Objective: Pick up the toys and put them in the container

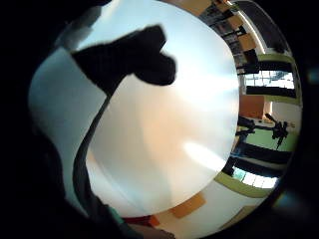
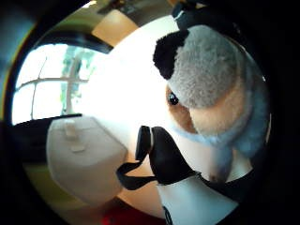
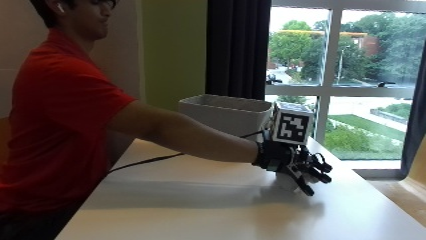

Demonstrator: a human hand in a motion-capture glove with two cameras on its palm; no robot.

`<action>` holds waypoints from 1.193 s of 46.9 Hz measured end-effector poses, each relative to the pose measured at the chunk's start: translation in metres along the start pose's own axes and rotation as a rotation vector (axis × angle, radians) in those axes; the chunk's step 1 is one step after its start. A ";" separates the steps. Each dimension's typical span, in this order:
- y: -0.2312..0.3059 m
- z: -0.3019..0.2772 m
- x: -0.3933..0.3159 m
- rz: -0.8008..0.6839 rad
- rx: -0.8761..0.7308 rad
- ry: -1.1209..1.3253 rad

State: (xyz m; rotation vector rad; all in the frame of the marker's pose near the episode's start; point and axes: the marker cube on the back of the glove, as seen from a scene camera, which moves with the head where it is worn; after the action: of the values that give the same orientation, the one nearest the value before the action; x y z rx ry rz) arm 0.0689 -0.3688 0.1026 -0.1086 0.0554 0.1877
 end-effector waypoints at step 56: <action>0.058 -0.115 -0.084 -0.254 0.284 -0.109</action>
State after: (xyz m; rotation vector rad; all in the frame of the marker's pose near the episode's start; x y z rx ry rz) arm -0.0297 -0.3408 -0.0121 0.1772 -0.0403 -0.0692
